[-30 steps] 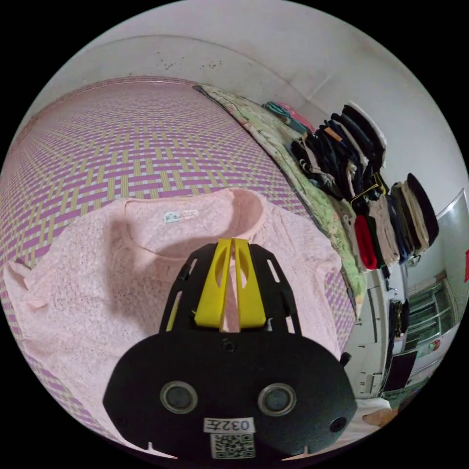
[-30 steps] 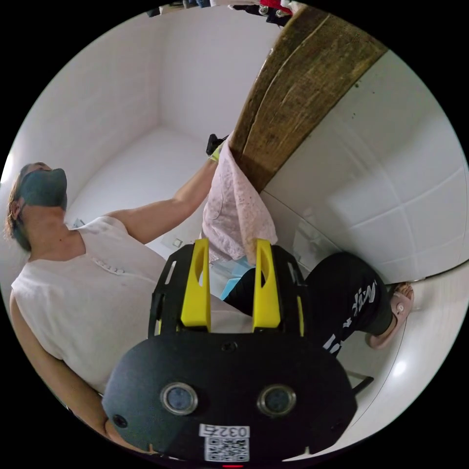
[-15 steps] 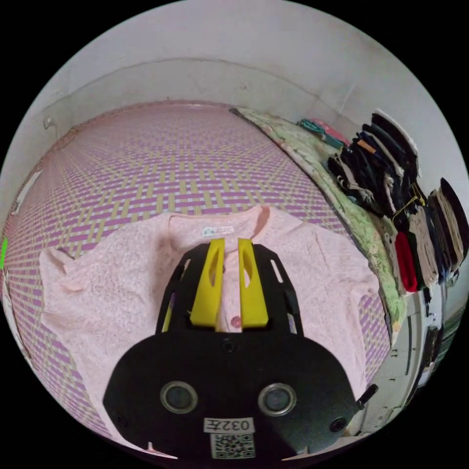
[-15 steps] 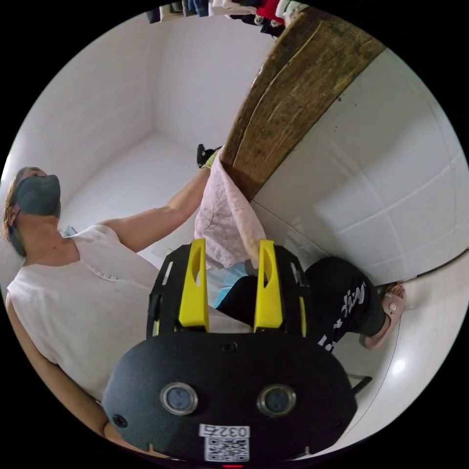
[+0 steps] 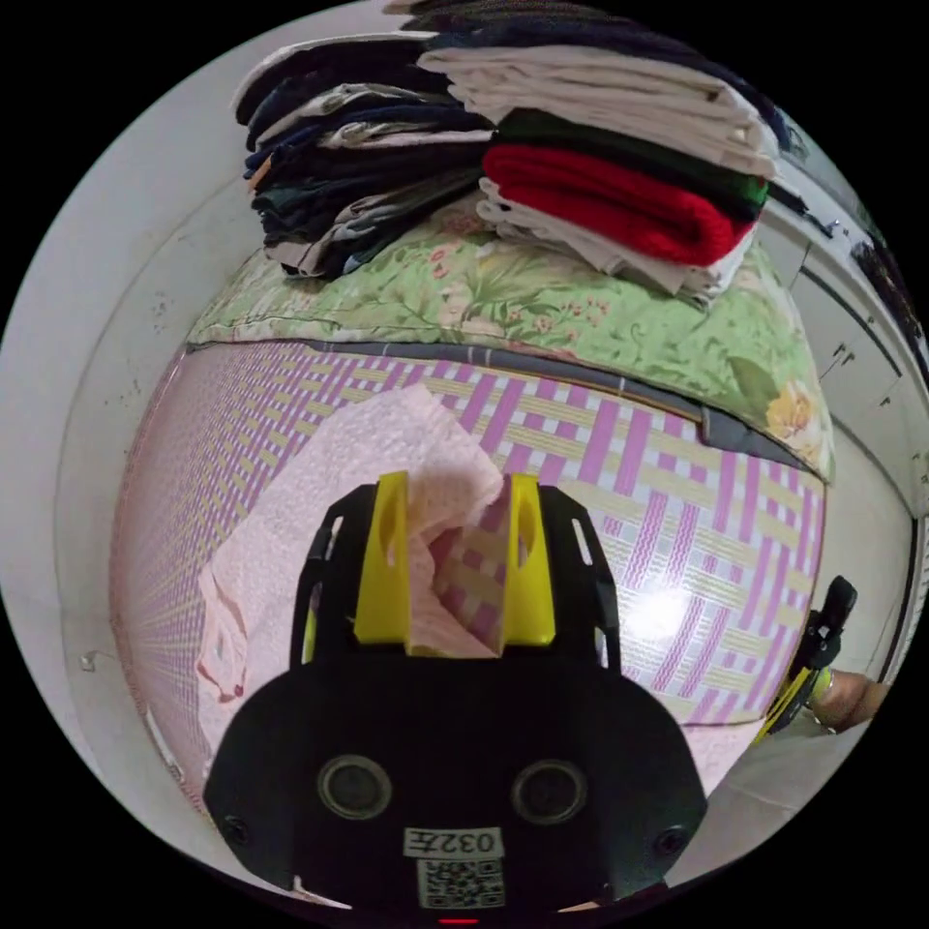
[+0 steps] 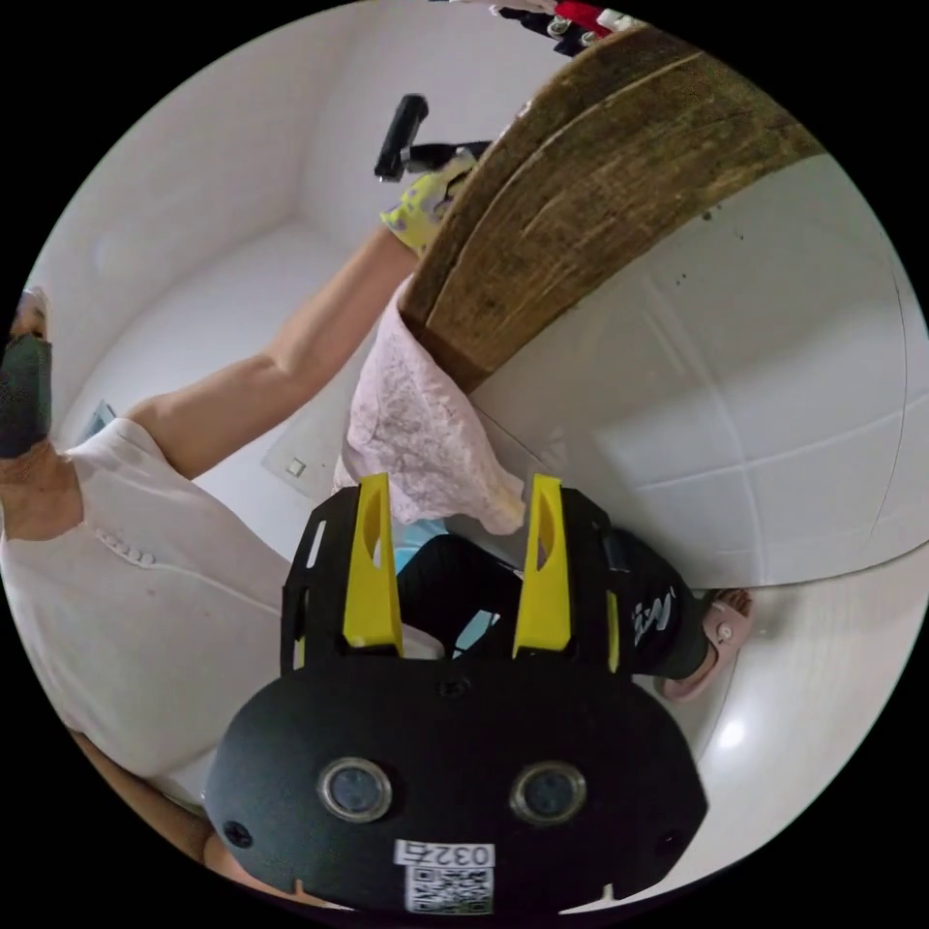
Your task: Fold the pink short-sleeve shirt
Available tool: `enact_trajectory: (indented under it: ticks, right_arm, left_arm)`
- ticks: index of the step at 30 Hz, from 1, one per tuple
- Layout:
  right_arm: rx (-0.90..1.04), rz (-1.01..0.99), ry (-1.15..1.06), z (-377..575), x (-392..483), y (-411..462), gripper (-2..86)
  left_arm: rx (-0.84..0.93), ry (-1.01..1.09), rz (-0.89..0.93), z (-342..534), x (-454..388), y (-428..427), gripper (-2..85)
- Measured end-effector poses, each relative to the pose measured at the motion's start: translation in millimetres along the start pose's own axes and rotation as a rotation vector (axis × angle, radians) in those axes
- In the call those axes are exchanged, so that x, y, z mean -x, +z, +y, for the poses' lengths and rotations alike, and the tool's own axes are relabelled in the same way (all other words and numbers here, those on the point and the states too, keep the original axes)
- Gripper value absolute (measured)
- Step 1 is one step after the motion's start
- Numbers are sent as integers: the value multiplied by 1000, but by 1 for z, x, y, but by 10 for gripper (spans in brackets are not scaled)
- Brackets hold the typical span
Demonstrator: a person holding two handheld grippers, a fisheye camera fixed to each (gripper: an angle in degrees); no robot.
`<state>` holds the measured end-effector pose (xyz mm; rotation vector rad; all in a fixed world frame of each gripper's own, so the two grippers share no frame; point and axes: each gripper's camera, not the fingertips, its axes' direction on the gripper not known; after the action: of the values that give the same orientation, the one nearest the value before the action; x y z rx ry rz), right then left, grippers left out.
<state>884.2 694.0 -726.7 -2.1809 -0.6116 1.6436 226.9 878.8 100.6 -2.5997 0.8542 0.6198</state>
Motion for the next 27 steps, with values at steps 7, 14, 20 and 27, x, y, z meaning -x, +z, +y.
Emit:
enact_trajectory:
  ticks: [7,14,20,27]
  right_arm:
    - [37,15,-24,6,6,22,105]
    - [-46,294,-119,25,89,18,-8]
    - [18,604,-438,25,228,59,-10]
    - [285,703,-680,45,298,166,-9]
  left_arm:
    - [47,-125,-44,17,23,23,8]
    - [-177,-527,270,97,142,-12,-7]
    - [-474,-844,599,236,237,-27,-9]
    - [-635,-1168,680,418,302,-4,-16]
